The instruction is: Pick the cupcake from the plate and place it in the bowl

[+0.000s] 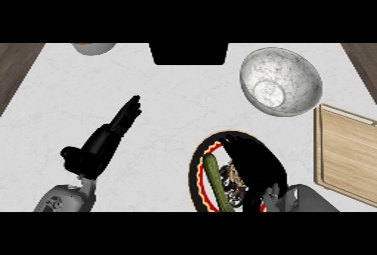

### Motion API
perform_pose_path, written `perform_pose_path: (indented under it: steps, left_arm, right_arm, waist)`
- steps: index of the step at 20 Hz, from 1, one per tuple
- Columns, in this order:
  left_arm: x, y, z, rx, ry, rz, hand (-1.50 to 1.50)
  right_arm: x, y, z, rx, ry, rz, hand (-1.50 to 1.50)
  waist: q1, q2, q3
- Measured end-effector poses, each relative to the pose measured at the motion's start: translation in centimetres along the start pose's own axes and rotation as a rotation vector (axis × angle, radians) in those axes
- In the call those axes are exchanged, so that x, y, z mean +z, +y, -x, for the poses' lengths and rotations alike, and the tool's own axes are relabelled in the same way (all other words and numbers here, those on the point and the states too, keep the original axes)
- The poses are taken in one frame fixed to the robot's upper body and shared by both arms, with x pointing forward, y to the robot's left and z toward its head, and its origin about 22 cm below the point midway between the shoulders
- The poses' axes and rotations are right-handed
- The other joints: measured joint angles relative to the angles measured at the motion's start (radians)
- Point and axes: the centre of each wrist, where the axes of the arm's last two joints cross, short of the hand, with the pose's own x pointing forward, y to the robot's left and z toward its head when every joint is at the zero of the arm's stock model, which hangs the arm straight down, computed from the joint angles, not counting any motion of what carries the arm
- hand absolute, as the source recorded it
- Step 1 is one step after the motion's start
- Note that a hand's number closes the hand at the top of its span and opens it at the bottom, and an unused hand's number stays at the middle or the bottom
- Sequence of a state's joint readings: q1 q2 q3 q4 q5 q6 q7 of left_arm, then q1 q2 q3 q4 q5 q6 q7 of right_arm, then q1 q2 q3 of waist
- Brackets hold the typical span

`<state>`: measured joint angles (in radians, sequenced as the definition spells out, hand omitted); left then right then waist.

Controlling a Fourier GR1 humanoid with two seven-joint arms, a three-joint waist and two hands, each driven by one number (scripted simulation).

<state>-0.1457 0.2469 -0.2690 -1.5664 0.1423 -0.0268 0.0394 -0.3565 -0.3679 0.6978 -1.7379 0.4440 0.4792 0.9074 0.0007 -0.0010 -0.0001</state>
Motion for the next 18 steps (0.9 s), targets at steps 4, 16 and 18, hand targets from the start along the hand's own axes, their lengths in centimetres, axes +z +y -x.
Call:
perform_pose_path:
  steps: [4,16,18]
  left_arm:
    - [-0.5,0.0,0.0,-0.006,-0.006,0.000,0.00]
    - [-0.6,-0.5,0.3,-0.001,0.000,0.006,0.00]
    - [-0.6,-0.4,0.5,0.002,-0.001,0.001,0.00]
  right_arm:
    - [-0.8,0.8,1.5,0.014,0.038,0.033,-1.50]
    - [-3.5,2.6,2.9,0.006,0.102,0.004,-1.50]
    - [-3.7,3.1,3.2,0.000,0.097,0.005,-1.50]
  waist:
    - [-0.001,0.001,0.000]
    - [0.000,0.001,0.000]
    - [0.000,0.001,0.000]
